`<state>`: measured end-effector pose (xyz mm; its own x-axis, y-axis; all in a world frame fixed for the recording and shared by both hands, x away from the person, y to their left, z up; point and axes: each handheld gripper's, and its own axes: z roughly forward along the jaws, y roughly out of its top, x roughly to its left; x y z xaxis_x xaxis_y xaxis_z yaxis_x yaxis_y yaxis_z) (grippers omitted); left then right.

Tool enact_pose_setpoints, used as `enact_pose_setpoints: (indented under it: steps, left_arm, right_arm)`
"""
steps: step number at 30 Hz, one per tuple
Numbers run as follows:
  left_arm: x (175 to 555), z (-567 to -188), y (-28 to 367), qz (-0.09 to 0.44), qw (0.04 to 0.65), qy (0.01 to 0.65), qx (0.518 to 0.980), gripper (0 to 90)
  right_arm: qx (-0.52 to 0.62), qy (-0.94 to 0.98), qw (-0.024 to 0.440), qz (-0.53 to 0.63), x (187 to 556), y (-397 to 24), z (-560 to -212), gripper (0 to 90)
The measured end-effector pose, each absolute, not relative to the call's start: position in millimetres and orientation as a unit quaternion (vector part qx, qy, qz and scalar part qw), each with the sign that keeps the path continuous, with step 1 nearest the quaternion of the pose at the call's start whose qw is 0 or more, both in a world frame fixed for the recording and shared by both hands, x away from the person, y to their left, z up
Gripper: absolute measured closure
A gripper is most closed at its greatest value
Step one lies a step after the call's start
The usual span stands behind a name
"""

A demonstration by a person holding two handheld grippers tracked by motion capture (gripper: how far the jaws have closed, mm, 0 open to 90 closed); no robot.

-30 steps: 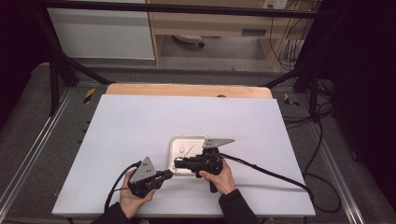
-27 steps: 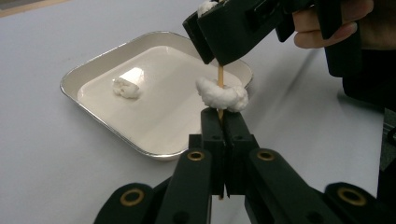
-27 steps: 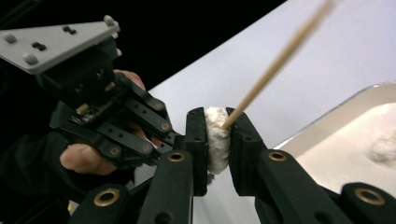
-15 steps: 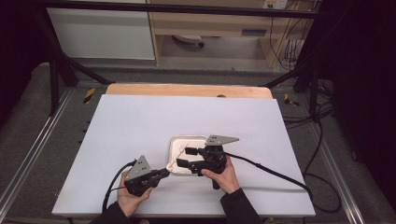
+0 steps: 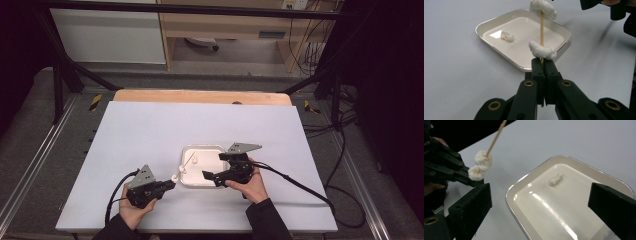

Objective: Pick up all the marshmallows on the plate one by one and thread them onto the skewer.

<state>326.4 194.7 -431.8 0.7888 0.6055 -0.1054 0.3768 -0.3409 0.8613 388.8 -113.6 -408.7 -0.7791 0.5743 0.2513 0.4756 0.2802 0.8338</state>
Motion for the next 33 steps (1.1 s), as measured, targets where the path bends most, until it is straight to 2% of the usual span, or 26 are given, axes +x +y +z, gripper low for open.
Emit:
enact_pose_setpoints:
  steps: [7,17,33]
  left_arm:
    - [327,-430,203,0.112,0.479,0.308,0.814,88.8]
    - [327,-428,208,0.111,0.475,0.308,0.817,88.8]
    - [328,-427,212,0.114,0.476,0.311,0.815,88.8]
  right_arm:
    - [0.333,0.804,0.075,0.486,392,-119,-405,3.1]
    - [0.338,0.809,0.085,0.473,400,-113,-404,0.6]
    - [0.35,0.829,0.115,0.421,426,-77,-410,5.0]
